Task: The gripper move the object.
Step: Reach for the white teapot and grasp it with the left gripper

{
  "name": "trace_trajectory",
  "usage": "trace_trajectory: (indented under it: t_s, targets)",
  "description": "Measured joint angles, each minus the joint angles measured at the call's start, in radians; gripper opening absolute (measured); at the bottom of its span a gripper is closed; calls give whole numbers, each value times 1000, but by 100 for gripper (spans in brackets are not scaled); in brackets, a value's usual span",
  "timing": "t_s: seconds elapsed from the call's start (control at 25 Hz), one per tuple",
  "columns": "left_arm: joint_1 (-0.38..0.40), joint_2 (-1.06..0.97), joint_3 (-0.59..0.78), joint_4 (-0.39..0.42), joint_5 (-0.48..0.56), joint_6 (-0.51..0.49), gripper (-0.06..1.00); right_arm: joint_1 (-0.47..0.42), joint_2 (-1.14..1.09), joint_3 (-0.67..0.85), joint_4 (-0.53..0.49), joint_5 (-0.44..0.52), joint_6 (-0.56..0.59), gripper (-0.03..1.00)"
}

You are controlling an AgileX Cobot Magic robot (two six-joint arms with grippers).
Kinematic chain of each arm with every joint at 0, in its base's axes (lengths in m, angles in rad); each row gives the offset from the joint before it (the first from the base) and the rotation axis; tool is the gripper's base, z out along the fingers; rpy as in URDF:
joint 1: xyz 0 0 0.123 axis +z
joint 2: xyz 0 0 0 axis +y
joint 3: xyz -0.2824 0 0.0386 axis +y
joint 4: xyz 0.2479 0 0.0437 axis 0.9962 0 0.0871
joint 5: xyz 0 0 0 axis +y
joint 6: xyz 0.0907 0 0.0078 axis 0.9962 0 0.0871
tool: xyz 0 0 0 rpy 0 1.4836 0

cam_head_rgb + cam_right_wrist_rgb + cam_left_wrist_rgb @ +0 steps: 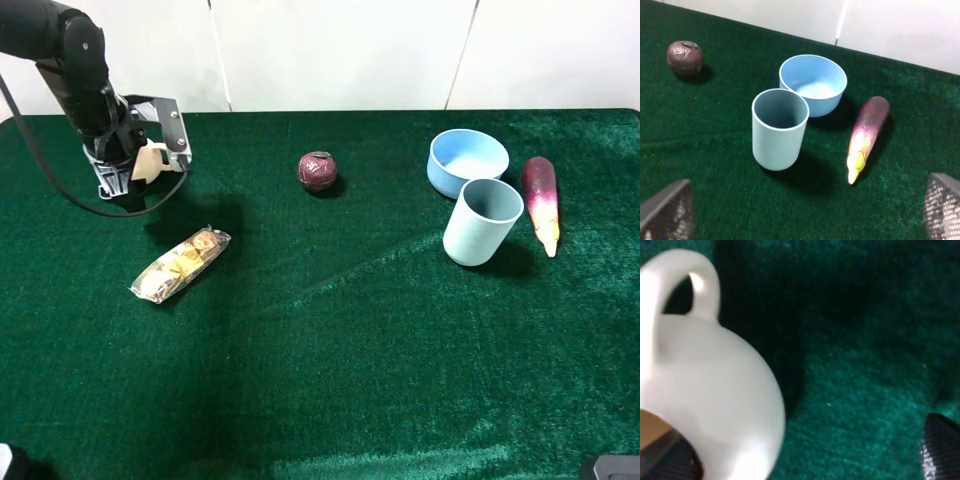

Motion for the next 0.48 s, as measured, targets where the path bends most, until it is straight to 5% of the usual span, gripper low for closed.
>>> trace_trajectory:
  t_s: [0.48]
  targets:
    - [13, 52, 0, 0, -20, -2, 84, 0, 0, 0, 0, 0, 0, 69]
